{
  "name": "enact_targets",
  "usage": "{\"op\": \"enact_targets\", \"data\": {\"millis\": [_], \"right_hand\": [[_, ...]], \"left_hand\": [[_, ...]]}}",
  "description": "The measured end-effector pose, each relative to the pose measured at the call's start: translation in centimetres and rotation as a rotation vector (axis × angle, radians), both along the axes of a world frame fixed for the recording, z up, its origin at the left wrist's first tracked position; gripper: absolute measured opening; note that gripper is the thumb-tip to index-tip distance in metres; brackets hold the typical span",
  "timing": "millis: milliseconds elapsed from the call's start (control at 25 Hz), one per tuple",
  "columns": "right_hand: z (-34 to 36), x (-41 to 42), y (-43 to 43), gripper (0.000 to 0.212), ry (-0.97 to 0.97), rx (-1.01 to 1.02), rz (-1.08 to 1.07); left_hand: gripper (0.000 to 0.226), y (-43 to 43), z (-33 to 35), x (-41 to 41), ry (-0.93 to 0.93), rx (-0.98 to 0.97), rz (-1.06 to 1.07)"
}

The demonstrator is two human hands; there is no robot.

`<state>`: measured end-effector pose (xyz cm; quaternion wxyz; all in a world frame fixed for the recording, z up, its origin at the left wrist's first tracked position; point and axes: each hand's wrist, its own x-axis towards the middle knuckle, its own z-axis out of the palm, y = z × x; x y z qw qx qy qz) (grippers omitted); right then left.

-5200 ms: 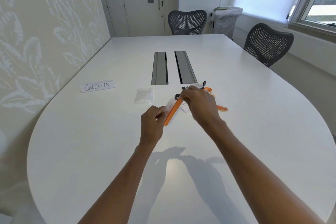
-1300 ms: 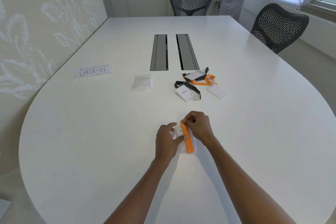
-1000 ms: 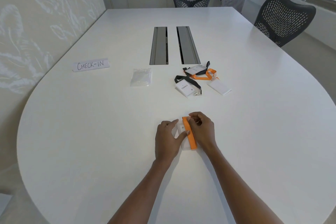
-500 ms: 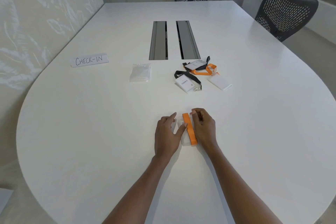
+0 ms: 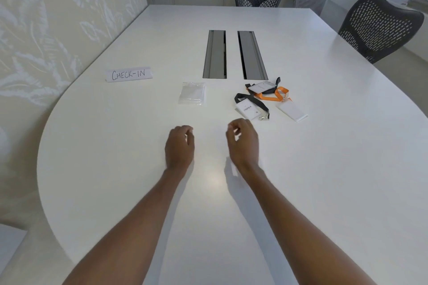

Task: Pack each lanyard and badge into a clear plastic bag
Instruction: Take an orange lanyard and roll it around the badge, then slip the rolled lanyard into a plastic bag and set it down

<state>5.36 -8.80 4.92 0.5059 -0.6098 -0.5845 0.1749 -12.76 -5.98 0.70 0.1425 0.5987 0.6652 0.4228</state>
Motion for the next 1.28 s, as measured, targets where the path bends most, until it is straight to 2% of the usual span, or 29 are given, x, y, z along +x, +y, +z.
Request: {"op": "enact_targets", "data": {"millis": [80, 280, 520, 760, 1000, 1160, 1280], "right_hand": [[0.1, -2.1, 1.9, 0.008, -0.04, -0.062, 0.041], [-0.9, -5.5, 8.1, 0.012, -0.069, -0.278, 0.058], [-2.0, -7.8, 15.3, 0.016, 0.143, -0.384, 0.019], [-1.6, -8.4, 22.4, 0.03, 0.18, -0.44, -0.082], [-1.5, -8.9, 26.4, 0.025, -0.029, -0.587, -0.083], [-1.1, -8.9, 27.0, 0.009, -0.136, -0.639, -0.093], [-1.3, -8.4, 26.9, 0.027, -0.087, -0.628, -0.091]], "left_hand": [[0.027, 1.2, -0.5, -1.8, 0.115, -0.018, -0.005], [0.045, 2.5, -1.8, -2.4, 0.27, -0.125, -0.046], [0.052, 3.4, -2.4, -2.0, 0.432, -0.221, -0.087], [0.052, 3.6, -2.3, -1.8, 0.49, -0.236, -0.048], [0.052, 3.7, -2.6, -1.7, 0.493, -0.238, -0.039], [0.052, 3.8, -2.7, -1.6, 0.494, -0.233, -0.036], [0.051, 3.8, -2.8, -1.5, 0.487, -0.226, -0.034]]}}
